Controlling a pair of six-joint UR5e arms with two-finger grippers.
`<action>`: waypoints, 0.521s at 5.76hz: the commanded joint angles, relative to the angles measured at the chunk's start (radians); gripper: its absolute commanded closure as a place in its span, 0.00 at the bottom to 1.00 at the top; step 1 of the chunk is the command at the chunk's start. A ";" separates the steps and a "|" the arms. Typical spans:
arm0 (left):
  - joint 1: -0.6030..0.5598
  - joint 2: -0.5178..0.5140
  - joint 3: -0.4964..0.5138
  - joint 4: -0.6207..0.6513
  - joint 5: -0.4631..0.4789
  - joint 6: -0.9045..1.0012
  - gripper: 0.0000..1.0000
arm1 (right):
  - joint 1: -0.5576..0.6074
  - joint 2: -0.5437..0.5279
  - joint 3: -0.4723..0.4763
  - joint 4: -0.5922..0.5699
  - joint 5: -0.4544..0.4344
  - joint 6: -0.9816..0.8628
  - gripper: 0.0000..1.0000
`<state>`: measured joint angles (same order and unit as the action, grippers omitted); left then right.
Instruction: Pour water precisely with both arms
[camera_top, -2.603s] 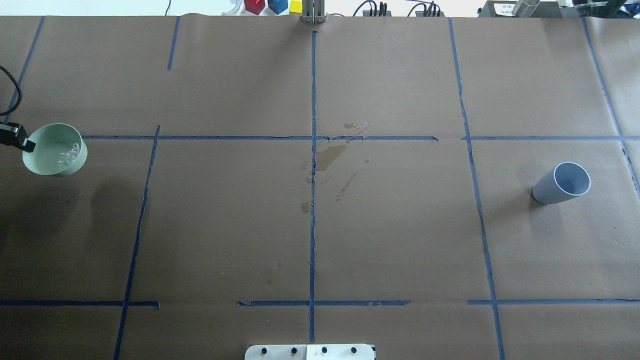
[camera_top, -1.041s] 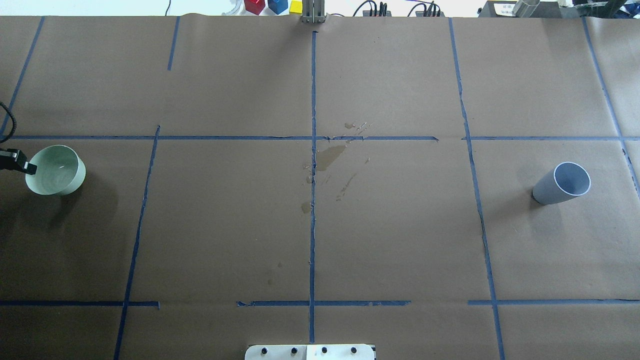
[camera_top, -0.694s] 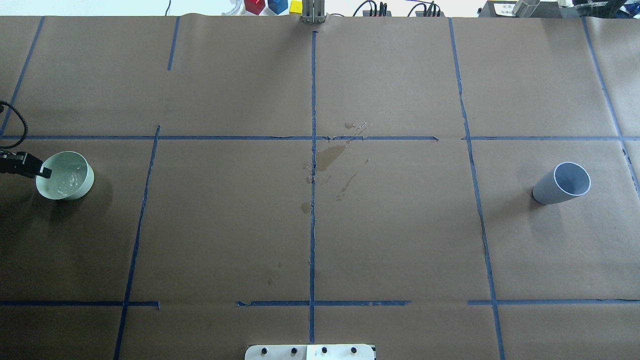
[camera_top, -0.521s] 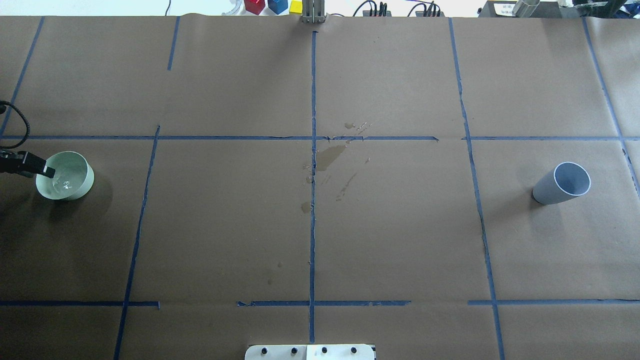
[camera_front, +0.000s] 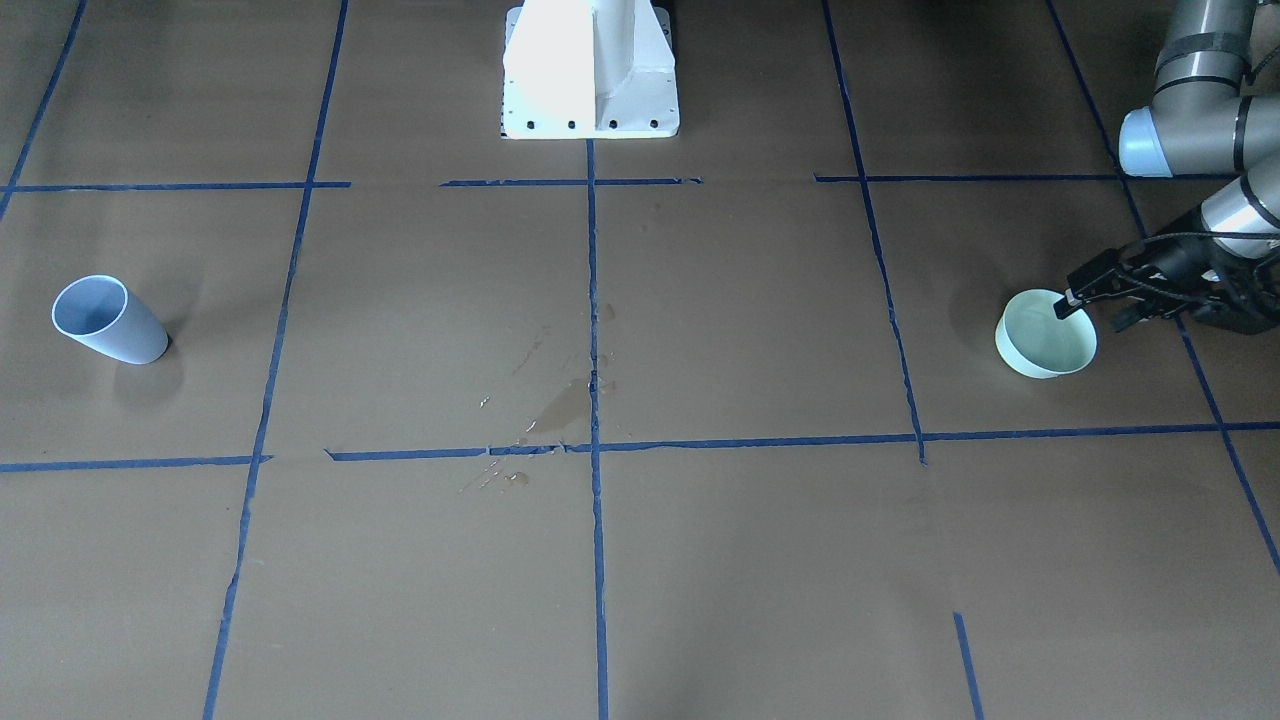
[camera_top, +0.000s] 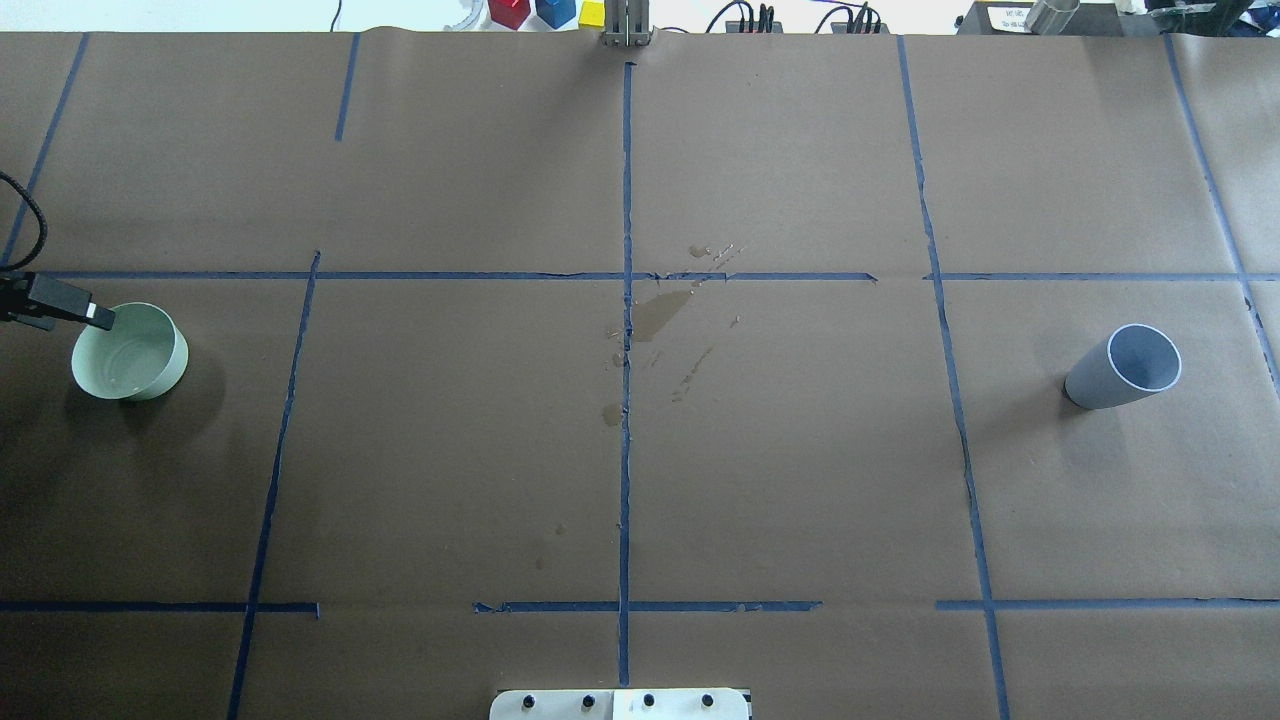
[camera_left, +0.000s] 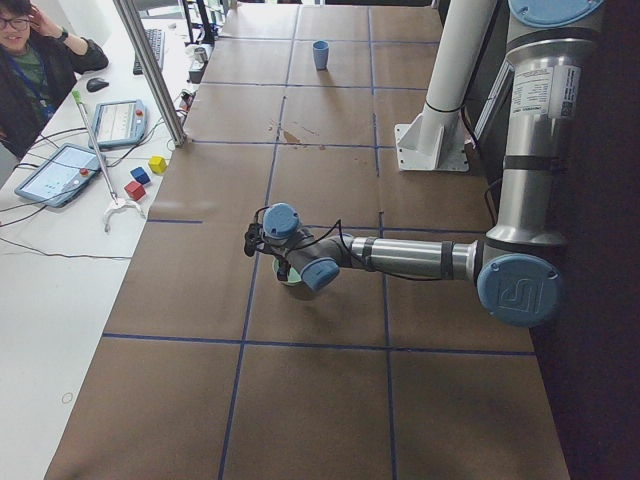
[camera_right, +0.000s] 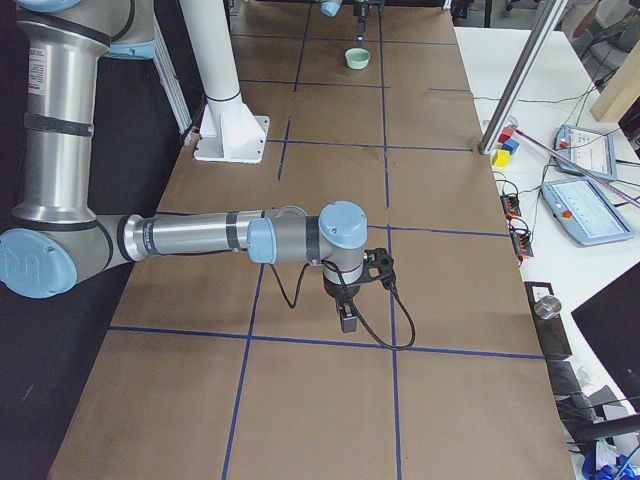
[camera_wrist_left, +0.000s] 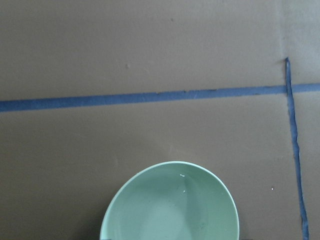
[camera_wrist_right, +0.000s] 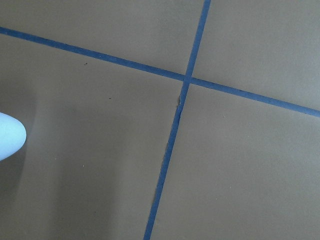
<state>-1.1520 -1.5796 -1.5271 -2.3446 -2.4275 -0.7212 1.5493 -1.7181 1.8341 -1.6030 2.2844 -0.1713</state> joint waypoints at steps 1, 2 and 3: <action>-0.058 0.018 0.001 0.028 0.019 0.108 0.04 | 0.000 0.000 -0.001 0.000 0.000 0.001 0.00; -0.143 0.017 -0.004 0.177 0.043 0.342 0.04 | 0.000 0.000 -0.001 0.000 -0.002 0.001 0.00; -0.225 0.015 -0.005 0.320 0.047 0.553 0.04 | 0.000 0.002 -0.001 0.000 -0.003 0.001 0.00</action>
<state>-1.3044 -1.5642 -1.5307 -2.1489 -2.3889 -0.3578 1.5493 -1.7177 1.8332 -1.6030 2.2824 -0.1703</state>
